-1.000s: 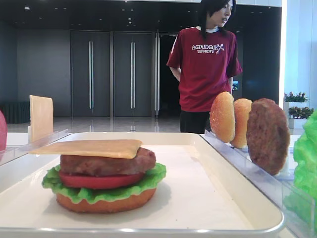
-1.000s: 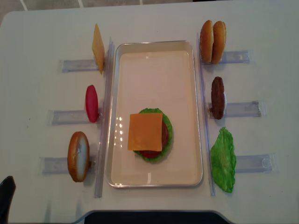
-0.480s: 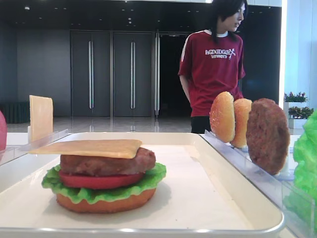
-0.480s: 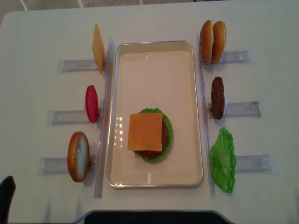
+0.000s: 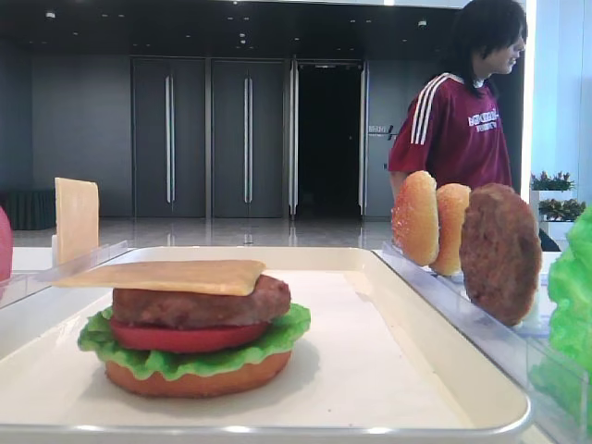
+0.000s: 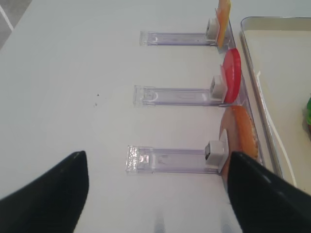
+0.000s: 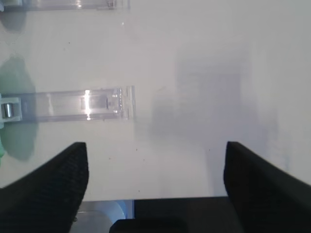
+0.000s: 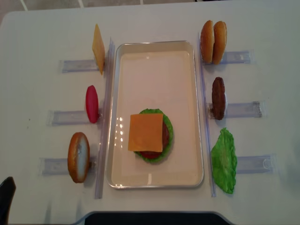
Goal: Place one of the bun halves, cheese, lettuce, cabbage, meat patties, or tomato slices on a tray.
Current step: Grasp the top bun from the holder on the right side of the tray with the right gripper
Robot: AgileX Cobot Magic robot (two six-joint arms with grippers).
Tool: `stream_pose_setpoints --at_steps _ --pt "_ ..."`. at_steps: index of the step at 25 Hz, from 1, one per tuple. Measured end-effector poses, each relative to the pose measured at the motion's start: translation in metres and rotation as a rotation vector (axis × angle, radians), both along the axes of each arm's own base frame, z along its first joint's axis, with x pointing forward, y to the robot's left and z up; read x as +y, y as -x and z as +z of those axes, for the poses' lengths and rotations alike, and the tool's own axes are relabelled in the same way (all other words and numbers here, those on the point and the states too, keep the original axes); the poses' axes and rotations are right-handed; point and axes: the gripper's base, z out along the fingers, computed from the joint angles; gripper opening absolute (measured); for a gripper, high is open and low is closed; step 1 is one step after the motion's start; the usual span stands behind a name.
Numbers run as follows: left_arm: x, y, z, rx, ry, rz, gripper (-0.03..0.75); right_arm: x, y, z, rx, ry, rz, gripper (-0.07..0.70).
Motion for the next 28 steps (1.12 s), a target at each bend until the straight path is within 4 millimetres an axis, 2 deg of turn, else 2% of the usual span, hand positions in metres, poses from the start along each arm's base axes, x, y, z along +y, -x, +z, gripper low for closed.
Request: stream_pose_setpoints --at_steps 5,12,15,22,28 --pt "0.000 0.000 0.000 0.000 0.000 0.000 0.692 0.002 -0.065 0.024 0.010 -0.005 0.037 0.552" --pt "0.000 0.000 0.000 0.000 0.000 0.000 0.692 0.005 -0.142 0.041 -0.013 -0.026 0.056 0.538" --pt "0.000 0.000 0.000 0.000 0.000 0.000 0.692 0.007 -0.171 0.040 -0.016 -0.045 0.055 0.538" --pt "0.000 0.000 0.000 0.000 0.000 0.000 0.692 0.009 -0.219 0.037 -0.038 -0.067 0.041 0.538" --pt "0.000 0.000 0.000 0.000 0.000 0.000 0.692 0.009 -0.242 0.032 -0.043 -0.080 0.011 0.538"
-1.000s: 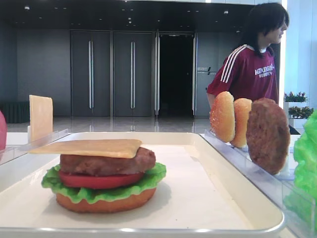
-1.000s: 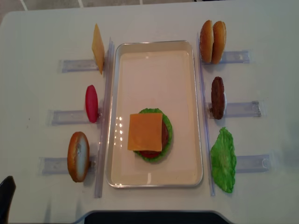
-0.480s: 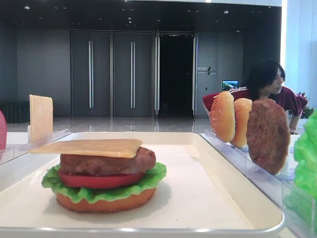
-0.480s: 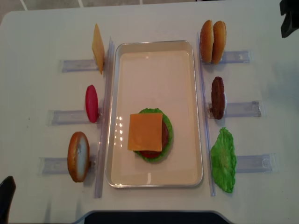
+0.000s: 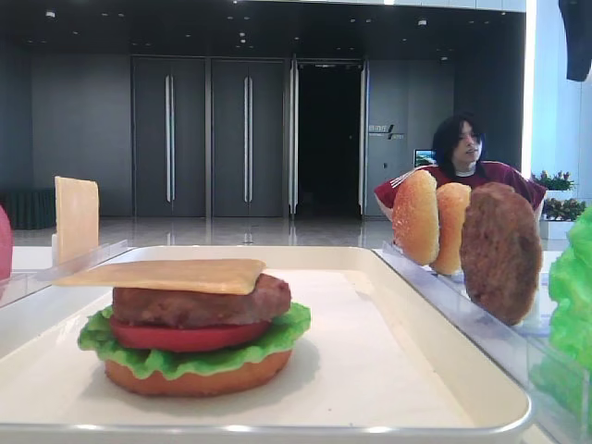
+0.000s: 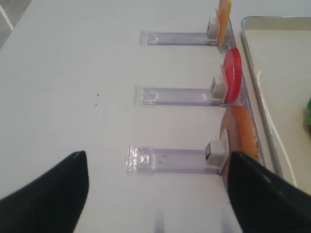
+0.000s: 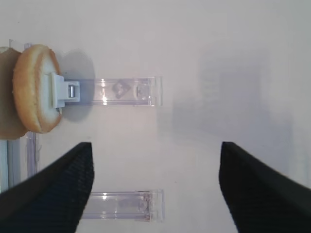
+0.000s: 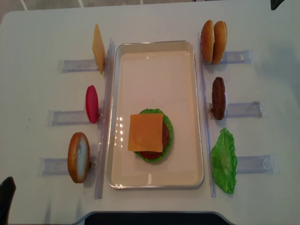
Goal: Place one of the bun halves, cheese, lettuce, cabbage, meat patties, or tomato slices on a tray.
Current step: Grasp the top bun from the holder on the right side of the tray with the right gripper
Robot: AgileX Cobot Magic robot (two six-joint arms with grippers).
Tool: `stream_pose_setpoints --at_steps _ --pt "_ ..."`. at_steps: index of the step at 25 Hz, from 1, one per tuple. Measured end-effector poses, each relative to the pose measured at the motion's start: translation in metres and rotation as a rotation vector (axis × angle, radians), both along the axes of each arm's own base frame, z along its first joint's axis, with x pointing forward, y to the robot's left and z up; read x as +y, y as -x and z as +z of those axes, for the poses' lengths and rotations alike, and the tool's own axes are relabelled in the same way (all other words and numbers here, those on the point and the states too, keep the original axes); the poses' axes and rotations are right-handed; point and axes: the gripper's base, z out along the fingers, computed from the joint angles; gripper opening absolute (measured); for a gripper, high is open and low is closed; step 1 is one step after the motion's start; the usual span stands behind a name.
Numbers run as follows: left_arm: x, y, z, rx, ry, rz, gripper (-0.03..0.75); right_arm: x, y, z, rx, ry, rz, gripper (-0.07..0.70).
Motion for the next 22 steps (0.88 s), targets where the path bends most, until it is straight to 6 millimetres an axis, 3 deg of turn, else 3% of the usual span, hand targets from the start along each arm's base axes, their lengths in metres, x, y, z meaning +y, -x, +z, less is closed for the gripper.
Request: stream_pose_setpoints --at_steps 7,17,22 --pt "0.000 0.000 0.000 0.000 0.000 0.000 0.692 0.018 -0.006 -0.010 0.032 -0.006 -0.025 0.538" --pt "0.000 0.000 0.000 0.000 0.000 0.000 0.692 0.107 0.012 -0.011 0.042 -0.003 0.021 0.538" --pt "0.000 0.000 0.000 0.000 0.000 0.000 0.692 0.141 0.024 -0.011 0.050 -0.023 0.046 0.538"
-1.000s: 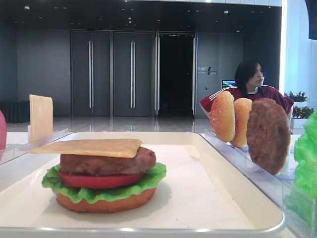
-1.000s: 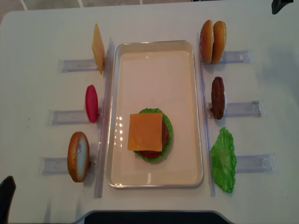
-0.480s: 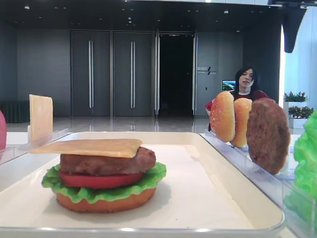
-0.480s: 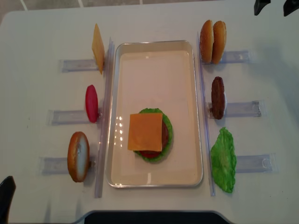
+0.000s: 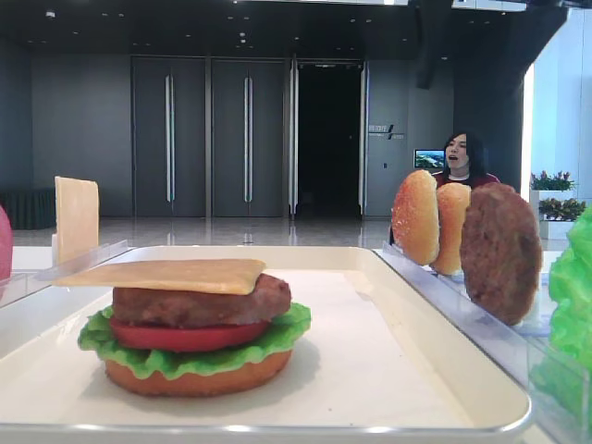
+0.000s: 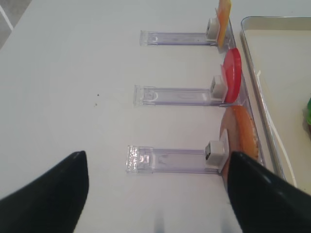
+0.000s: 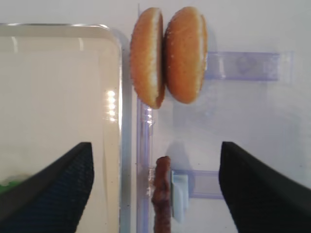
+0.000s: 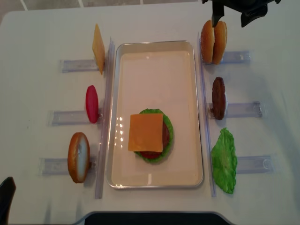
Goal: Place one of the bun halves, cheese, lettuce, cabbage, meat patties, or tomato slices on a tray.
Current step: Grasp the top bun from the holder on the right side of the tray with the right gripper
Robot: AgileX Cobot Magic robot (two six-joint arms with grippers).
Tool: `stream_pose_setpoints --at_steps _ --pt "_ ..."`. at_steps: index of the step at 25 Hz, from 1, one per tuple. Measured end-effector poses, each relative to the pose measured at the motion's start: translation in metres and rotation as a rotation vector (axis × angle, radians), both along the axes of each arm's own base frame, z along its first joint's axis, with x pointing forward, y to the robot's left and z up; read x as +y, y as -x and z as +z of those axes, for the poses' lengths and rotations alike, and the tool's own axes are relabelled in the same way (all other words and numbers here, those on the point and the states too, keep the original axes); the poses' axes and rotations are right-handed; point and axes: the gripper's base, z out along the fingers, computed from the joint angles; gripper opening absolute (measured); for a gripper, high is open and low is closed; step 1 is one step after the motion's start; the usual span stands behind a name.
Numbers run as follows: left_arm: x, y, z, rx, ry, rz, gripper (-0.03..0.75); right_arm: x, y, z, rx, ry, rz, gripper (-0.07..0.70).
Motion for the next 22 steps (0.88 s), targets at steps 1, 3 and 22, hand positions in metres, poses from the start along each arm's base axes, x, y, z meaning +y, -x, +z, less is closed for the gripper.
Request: stream_pose_setpoints --at_steps 1,3,22 --pt "0.000 0.000 0.000 0.000 0.000 0.000 0.692 0.006 0.002 0.000 -0.003 -0.005 0.004 0.538" --pt "0.000 0.000 0.000 0.000 0.000 0.000 0.692 0.016 0.004 -0.001 -0.018 -0.017 0.018 0.538" --pt "0.000 0.000 0.000 0.000 0.000 0.000 0.692 0.015 -0.029 -0.035 -0.074 -0.031 0.029 0.538"
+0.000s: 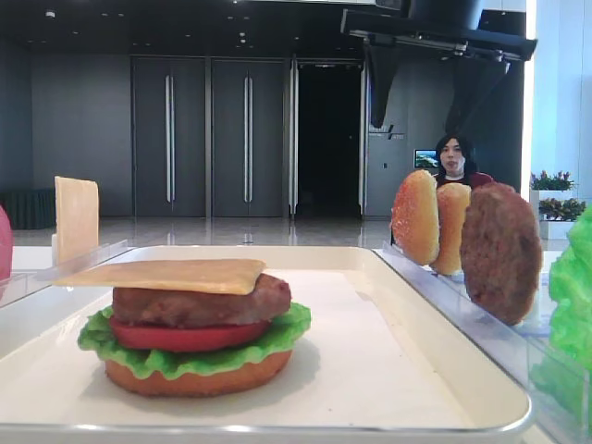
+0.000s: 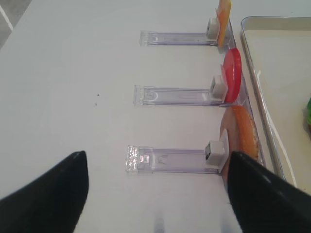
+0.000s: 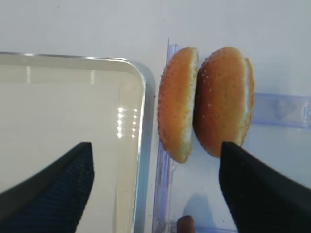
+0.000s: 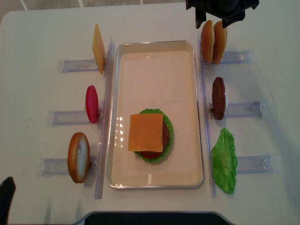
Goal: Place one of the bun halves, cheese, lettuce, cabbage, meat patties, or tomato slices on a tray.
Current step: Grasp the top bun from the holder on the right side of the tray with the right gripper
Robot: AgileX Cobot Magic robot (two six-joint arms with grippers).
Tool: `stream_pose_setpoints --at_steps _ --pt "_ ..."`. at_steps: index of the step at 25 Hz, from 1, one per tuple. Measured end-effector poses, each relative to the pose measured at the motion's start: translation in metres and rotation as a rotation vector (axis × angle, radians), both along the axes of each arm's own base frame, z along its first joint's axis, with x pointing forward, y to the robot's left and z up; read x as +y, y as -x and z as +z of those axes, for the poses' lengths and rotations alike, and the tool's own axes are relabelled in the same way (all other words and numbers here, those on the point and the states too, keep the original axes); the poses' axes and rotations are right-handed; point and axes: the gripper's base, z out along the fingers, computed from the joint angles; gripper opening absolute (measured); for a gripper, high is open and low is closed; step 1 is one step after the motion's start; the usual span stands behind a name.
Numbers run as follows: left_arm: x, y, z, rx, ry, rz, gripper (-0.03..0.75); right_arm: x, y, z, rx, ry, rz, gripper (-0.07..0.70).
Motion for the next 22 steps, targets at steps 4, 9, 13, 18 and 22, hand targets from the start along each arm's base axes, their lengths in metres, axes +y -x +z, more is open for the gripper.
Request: stream_pose_setpoints --at_steps 4,9,13,18,22 --pt "0.000 0.000 0.000 0.000 0.000 0.000 0.692 -0.004 -0.005 -0.006 0.001 0.006 0.001 0.538" --pt "0.000 0.000 0.000 0.000 0.000 0.000 0.692 -0.001 -0.008 -0.016 0.031 -0.014 0.013 0.538" --pt "0.000 0.000 0.000 0.000 0.000 0.000 0.692 0.005 -0.011 -0.029 0.067 -0.043 0.030 0.538" --pt "0.000 0.000 0.000 0.000 0.000 0.000 0.692 0.008 -0.014 -0.037 0.068 -0.052 0.042 0.538" --pt "0.000 0.000 0.000 0.000 0.000 0.000 0.692 0.008 -0.016 -0.038 0.056 -0.050 0.044 0.538"
